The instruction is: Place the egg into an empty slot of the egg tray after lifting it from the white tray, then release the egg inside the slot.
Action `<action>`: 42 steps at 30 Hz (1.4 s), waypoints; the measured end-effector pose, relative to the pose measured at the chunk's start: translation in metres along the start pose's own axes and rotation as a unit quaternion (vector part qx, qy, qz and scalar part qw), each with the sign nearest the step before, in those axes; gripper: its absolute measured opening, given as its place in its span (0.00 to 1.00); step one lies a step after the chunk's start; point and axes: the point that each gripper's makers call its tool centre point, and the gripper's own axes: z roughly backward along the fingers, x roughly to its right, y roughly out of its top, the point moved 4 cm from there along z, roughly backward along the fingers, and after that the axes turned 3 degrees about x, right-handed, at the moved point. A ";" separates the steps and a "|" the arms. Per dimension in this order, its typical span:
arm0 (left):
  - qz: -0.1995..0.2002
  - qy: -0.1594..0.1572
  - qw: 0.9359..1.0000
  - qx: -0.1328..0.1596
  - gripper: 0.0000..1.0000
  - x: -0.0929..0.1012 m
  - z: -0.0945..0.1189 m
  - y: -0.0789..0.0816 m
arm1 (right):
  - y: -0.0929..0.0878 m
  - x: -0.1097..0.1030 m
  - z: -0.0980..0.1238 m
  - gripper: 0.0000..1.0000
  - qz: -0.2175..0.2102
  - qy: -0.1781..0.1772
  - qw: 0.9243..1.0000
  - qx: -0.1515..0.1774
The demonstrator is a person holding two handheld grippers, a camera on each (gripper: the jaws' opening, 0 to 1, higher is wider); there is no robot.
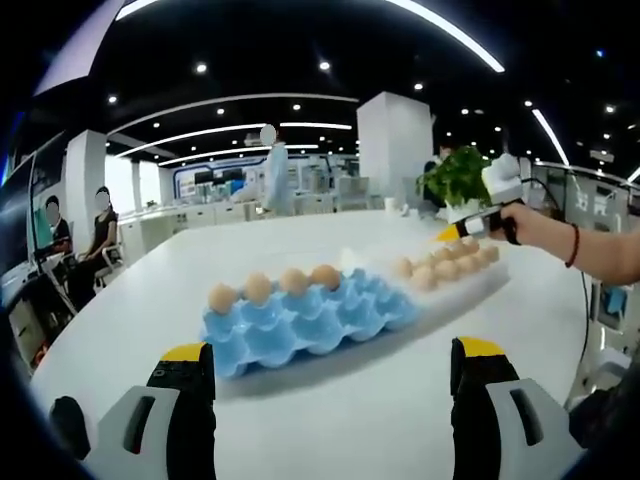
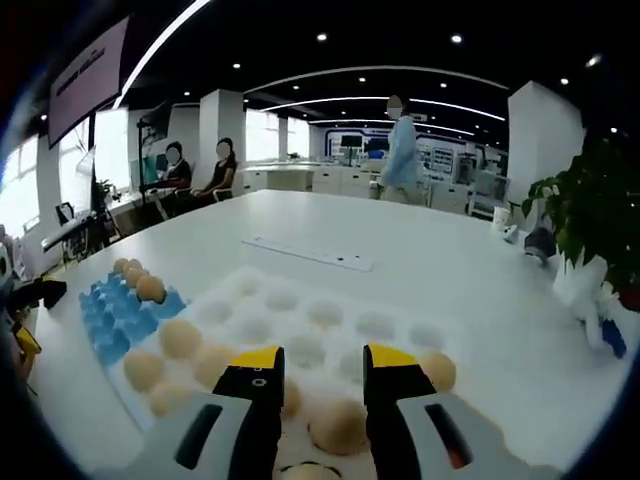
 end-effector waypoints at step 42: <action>0.017 -0.005 1.000 0.008 1.00 0.001 0.004 0.002 | -0.038 0.065 -0.001 0.41 -0.065 -0.070 0.995 -0.020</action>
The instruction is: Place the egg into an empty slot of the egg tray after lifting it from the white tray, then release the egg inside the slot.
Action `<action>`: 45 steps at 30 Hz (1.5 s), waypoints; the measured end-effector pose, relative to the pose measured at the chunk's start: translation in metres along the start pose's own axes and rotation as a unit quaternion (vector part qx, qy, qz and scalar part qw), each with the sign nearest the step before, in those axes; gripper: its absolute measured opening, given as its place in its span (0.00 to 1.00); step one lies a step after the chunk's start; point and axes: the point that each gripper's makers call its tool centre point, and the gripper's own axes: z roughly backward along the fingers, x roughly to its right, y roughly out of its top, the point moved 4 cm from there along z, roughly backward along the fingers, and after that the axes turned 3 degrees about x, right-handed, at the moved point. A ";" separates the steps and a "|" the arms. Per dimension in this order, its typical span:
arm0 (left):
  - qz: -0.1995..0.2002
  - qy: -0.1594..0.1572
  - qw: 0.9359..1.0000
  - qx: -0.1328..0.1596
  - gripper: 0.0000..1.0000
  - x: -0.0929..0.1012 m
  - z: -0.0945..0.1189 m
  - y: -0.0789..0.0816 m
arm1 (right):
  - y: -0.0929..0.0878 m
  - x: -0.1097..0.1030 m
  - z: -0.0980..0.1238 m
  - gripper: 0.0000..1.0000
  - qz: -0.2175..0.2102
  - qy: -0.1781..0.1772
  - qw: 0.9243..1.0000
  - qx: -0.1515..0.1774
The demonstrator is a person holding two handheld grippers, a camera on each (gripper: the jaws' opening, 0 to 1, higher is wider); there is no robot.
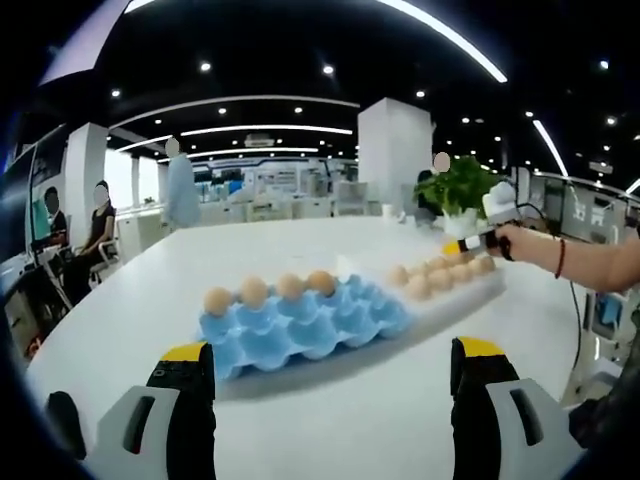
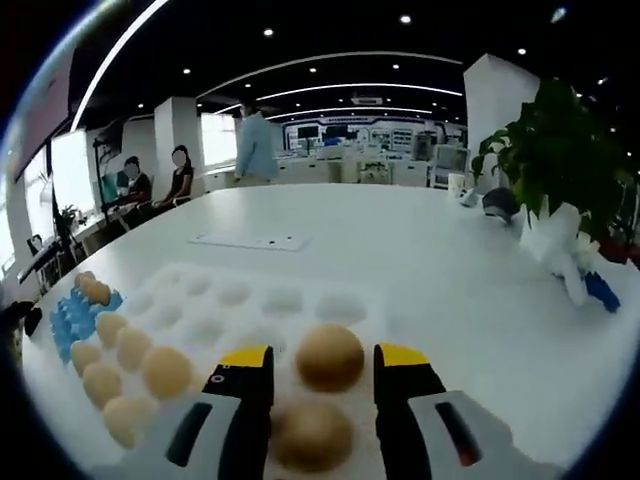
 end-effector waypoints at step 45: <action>-0.001 0.002 1.000 -0.001 1.00 -0.003 0.002 0.002 | 0.049 -0.035 -0.001 0.28 0.060 0.020 0.996 0.057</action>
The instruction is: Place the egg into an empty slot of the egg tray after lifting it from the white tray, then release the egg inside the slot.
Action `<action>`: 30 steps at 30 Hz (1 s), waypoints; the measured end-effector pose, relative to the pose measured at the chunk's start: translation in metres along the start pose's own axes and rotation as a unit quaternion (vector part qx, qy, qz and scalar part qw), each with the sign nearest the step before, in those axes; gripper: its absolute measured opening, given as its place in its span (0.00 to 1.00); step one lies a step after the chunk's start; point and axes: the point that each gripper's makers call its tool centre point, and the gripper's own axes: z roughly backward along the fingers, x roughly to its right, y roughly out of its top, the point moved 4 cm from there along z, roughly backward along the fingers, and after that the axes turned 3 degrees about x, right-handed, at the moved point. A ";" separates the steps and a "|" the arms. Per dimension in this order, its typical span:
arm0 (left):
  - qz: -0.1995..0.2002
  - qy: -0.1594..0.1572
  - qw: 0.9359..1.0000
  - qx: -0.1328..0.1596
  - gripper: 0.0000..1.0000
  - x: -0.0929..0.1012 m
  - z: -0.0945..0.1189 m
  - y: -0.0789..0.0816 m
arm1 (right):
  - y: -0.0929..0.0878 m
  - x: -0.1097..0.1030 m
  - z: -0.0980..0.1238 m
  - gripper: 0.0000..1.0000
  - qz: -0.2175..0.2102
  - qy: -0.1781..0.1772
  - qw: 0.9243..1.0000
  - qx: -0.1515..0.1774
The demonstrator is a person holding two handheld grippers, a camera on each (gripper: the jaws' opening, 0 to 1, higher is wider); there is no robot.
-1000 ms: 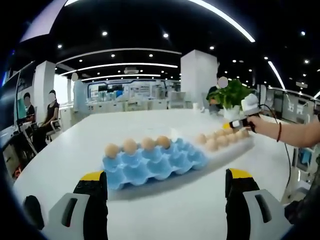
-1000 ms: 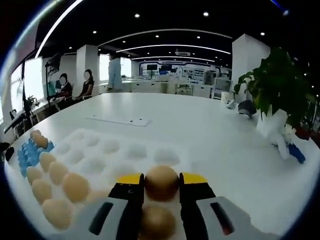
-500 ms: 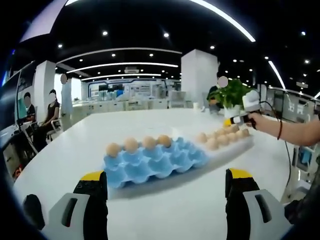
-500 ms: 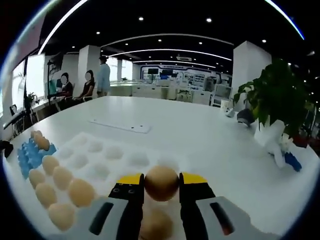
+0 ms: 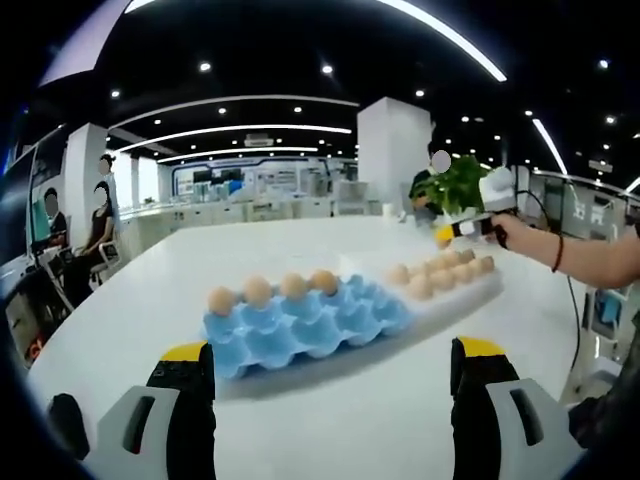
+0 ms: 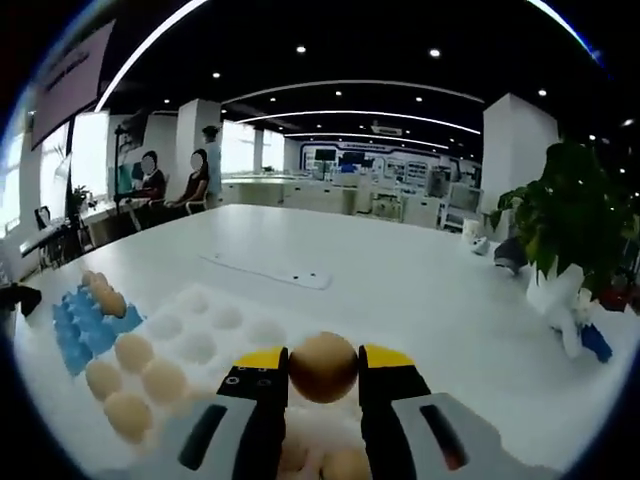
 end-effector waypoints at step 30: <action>0.004 0.004 1.000 -0.003 1.00 -0.003 0.007 -0.004 | 0.030 -0.135 -0.026 0.28 0.017 0.133 0.991 0.019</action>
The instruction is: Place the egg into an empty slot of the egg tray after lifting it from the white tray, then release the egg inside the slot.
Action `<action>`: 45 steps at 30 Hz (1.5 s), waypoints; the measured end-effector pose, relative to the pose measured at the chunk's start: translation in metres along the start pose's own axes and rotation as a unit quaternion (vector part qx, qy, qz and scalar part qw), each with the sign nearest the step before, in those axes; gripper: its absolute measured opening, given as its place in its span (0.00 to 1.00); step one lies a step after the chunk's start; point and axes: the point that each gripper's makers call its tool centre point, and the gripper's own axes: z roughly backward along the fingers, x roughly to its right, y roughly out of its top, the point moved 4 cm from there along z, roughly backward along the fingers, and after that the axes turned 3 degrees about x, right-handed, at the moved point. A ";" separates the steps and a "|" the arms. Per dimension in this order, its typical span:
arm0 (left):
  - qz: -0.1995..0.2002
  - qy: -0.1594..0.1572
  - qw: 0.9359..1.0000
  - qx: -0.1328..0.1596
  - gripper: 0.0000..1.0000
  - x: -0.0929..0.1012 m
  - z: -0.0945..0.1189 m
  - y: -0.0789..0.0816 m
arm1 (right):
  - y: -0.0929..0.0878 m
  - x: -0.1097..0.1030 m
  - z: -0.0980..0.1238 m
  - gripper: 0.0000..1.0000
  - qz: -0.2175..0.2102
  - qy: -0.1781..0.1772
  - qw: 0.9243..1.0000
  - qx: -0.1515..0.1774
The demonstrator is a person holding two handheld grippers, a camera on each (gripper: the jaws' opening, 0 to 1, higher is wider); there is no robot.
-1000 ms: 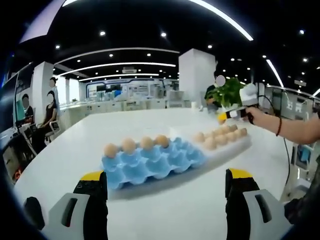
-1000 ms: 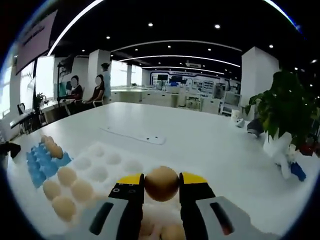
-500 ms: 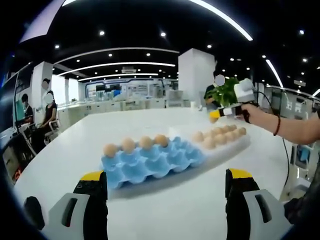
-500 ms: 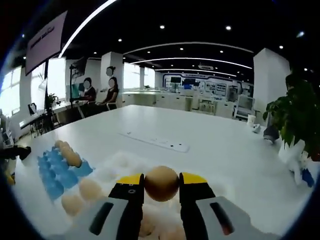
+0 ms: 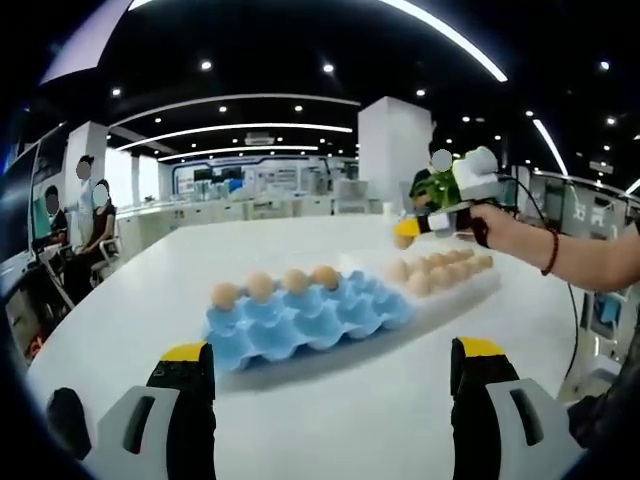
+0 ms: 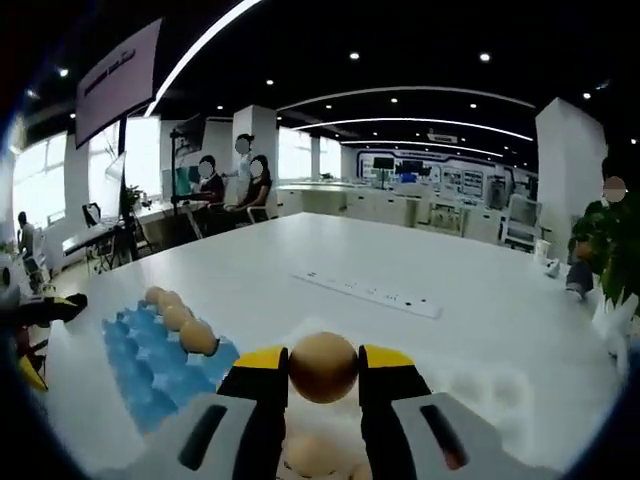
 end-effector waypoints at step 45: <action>0.002 -0.002 1.000 0.004 1.00 -0.011 0.002 0.001 | -0.034 -0.089 -0.051 0.29 0.026 0.076 0.995 -0.066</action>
